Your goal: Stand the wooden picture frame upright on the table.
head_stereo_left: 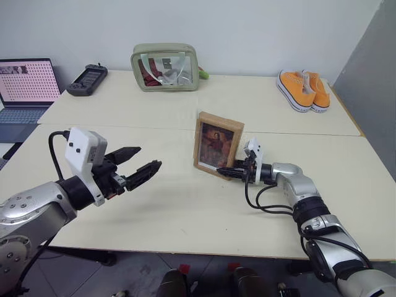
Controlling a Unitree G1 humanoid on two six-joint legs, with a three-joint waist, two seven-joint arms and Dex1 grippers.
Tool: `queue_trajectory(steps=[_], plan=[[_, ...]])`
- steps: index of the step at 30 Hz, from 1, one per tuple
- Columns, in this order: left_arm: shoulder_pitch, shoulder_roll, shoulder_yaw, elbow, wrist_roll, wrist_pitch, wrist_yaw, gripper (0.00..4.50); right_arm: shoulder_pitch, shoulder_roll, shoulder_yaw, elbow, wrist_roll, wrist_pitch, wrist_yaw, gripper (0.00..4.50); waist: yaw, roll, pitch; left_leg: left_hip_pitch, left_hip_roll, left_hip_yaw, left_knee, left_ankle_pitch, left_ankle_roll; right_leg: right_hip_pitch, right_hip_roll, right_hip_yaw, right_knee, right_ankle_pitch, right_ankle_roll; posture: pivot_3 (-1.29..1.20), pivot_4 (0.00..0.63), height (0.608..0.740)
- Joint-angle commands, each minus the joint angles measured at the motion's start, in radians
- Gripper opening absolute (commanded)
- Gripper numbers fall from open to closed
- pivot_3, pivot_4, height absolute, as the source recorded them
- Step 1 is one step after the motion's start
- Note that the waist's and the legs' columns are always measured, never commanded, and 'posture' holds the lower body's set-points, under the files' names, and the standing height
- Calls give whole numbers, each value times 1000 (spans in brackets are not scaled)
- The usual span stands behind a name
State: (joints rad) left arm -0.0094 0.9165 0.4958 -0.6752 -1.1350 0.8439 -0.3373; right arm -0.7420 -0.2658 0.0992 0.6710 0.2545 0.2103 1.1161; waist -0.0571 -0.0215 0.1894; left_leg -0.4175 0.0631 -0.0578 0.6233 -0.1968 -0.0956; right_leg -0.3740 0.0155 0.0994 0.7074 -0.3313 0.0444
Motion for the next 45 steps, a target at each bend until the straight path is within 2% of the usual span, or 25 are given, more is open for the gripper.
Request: queue_trajectory(steps=[1,5,14,20,24,30,34,45], plan=[[-17,-4,1,-9,-3,-7,5,3890,-8,-5,-10,-18,-8,-8,-8,2880,0,0,0,0,0,0,0,0,0,0,0,0,0,0,0,0,150,740],[-23,-11,-7,-3,-6,-6,6,3890,-4,-9,-1,-25,-25,-29,-20,3812,0,0,0,0,0,0,0,0,0,0,0,0,0,0,0,0,150,740],[-65,-32,-35,25,-1,-15,2,3890,26,-42,-7,-83,-39,-22,-23,3812,0,0,0,0,0,0,0,0,0,0,0,0,-1,0,0,0,150,740],[-98,-48,-69,35,38,-31,-18,3890,77,-134,-4,-243,-81,5,-83,3812,1,0,0,-1,0,0,-1,0,0,0,0,0,-2,0,0,0,150,740],[-114,-71,-102,31,84,-71,-58,3890,143,-230,-39,-450,-124,50,-173,3812,2,0,0,-1,0,0,-1,0,0,0,0,0,-2,0,0,0,150,740],[-139,-118,-152,46,133,-114,-103,3890,262,-306,-119,-865,-3,281,-223,3812,6,0,0,-1,0,0,-3,0,0,0,0,0,-4,0,0,0,150,740],[-153,-123,-176,64,165,-117,-121,3890,289,-335,-157,-1022,25,343,-272,3812,4,0,0,-1,0,0,-3,0,0,0,0,0,-4,0,0,0,150,740],[-188,-117,-193,92,180,-79,-148,3890,332,-327,-170,-1072,74,375,-356,3812,5,0,0,-2,0,0,-4,0,0,0,0,0,-9,0,1,0,150,740]])
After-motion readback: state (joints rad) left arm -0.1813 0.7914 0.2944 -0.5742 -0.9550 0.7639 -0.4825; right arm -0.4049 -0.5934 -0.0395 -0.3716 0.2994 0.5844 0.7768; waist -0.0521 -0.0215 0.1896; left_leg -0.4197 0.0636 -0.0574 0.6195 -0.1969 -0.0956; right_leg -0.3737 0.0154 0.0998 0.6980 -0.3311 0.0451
